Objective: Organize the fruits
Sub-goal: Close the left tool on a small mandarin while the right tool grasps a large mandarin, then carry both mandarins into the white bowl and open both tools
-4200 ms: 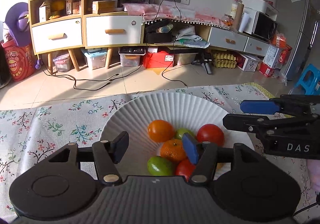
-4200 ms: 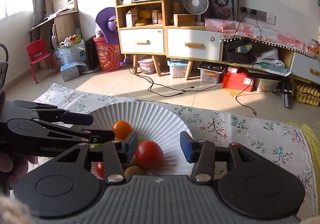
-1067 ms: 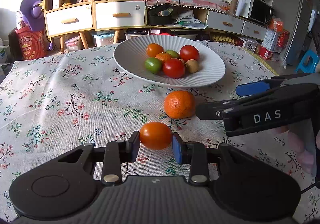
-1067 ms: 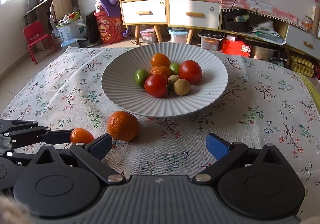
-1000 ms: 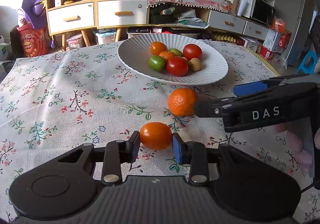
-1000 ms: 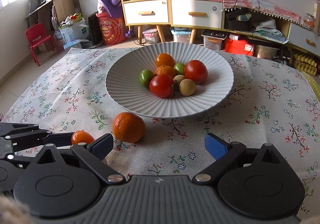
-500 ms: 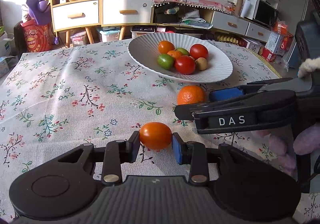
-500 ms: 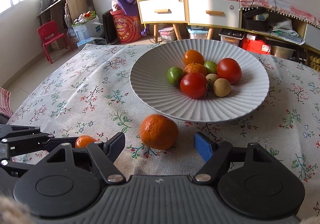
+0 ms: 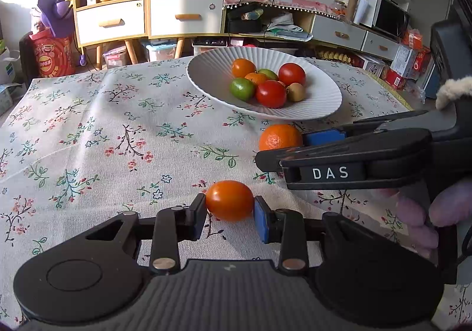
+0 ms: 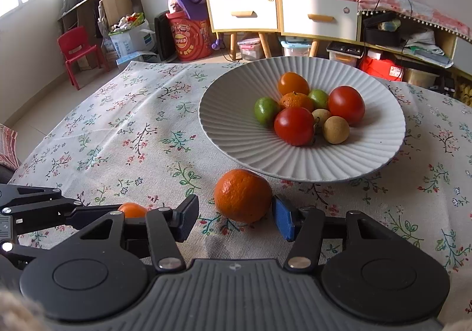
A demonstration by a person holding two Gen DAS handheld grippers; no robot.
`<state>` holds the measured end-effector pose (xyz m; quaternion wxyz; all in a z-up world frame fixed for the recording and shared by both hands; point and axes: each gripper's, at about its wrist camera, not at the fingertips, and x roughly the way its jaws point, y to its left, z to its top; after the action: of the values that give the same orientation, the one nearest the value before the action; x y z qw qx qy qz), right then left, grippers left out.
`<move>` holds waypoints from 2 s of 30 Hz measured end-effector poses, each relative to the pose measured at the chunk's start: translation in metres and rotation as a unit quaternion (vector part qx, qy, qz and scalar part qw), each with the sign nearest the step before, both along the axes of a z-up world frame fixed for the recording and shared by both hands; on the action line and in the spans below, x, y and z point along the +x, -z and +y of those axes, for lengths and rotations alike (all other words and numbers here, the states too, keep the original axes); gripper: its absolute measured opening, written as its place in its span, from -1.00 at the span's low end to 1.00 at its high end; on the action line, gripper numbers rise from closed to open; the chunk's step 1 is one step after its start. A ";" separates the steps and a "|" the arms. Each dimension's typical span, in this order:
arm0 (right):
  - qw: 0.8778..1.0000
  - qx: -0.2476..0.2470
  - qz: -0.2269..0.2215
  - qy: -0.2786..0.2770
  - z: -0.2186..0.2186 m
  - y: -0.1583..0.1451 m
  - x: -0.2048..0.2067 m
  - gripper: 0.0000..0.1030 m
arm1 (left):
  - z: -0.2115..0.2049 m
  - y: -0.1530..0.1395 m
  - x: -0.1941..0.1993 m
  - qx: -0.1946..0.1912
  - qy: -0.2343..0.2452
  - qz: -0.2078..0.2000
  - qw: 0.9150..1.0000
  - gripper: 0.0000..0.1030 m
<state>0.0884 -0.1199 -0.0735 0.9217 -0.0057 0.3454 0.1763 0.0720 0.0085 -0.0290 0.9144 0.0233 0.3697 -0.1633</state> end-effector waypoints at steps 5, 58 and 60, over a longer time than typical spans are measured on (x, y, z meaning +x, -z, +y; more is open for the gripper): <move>1.000 -0.001 0.004 0.007 -0.002 0.001 0.002 -0.24 | 0.000 0.000 0.000 0.000 0.000 0.000 1.000 -0.35; 0.997 0.026 -0.017 0.064 -0.076 -0.027 0.051 -0.27 | -0.083 -0.020 0.073 -0.046 0.020 -0.013 0.999 -0.35; 0.997 0.025 -0.013 0.067 -0.079 -0.025 0.054 -0.27 | -0.083 -0.019 0.076 -0.047 0.020 -0.011 0.999 -0.35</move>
<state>0.1421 -0.1992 -0.0481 0.9357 0.0386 0.3285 0.1226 0.1482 -0.0750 -0.0103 0.9151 -0.0102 0.3507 -0.1988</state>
